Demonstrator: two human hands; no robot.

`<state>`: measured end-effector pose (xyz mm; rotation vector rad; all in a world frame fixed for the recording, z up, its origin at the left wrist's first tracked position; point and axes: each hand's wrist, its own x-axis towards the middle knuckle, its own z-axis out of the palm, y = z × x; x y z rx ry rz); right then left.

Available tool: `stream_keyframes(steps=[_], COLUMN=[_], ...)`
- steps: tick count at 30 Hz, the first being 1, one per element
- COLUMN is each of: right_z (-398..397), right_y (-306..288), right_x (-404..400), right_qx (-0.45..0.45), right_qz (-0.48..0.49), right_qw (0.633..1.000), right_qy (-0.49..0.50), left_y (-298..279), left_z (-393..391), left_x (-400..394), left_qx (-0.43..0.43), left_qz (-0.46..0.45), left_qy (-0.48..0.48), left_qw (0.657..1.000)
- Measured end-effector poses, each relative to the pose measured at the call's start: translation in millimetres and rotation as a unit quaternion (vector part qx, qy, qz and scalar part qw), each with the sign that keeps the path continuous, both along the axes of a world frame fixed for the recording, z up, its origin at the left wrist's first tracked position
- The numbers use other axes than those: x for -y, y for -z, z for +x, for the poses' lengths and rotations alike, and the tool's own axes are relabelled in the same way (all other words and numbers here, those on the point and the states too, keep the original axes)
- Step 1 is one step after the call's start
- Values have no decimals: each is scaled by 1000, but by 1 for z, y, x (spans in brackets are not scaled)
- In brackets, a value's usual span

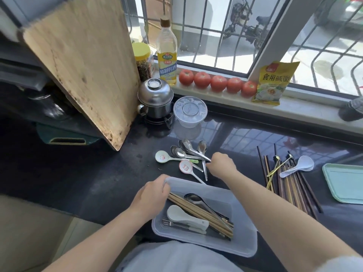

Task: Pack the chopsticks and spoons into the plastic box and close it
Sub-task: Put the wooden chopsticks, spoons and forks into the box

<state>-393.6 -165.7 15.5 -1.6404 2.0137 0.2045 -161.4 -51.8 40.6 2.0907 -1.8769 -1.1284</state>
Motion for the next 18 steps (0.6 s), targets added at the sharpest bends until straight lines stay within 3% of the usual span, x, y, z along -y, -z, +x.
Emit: stream_keyframes(steps=[3,8,18], right_z=[1,-8,-35], right_y=[26,37,-4], right_x=[6,15,16], right_qx=[-49,-97,64], right_qz=[-32,-25,-37], right_qw=[998,988,997], right_qy=[-12,-119,-17], left_y=[1,-1,-4], left_z=[0,1,2], left_x=[-1,-2,-1], left_qx=[4,-1,0], left_qz=[21,18,12], left_qy=[-5,-2,12], left_qw=[1000,1000,1000])
